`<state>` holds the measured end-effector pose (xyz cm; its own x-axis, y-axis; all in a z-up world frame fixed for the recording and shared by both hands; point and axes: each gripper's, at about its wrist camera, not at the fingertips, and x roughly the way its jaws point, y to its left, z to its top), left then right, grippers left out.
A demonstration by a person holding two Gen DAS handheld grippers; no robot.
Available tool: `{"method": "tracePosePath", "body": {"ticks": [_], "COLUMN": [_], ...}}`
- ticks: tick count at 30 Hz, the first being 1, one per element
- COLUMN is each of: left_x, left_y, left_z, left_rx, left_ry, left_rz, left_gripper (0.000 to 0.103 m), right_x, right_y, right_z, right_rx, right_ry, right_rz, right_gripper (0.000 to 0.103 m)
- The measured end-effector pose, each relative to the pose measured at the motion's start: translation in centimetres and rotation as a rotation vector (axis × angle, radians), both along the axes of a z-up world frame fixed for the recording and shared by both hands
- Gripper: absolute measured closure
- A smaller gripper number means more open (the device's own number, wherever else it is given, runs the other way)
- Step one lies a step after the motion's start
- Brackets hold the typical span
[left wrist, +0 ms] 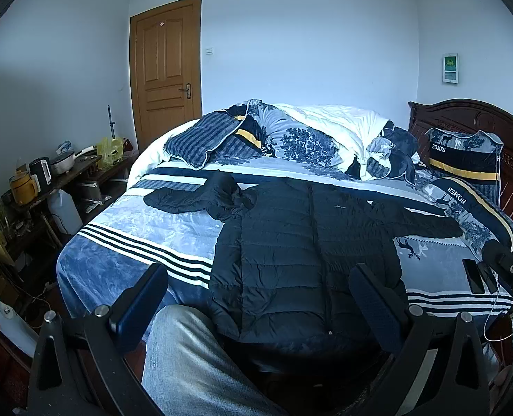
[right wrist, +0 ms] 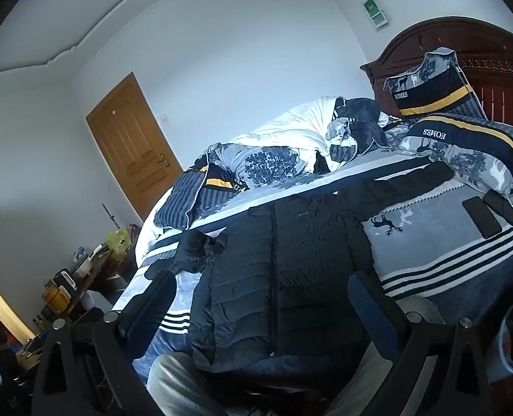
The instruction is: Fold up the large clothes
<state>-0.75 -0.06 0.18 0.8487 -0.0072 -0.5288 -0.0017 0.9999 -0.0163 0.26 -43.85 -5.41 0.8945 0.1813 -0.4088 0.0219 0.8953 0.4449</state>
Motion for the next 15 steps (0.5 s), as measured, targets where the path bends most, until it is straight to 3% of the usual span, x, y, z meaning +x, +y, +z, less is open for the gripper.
{"method": "tracePosePath", "body": {"ticks": [15], "left_x": [0.01], "left_y": [0.00], "left_z": [-0.01], "left_rx": [0.000], "left_ry": [0.001], "left_rz": [0.000], "left_gripper": [0.000], "right_x": [0.08], "right_y": [-0.30], "right_z": [0.44], "right_rx": [-0.008], "right_ry": [-0.004], "right_rz": [-0.003], "right_gripper": [0.002]}}
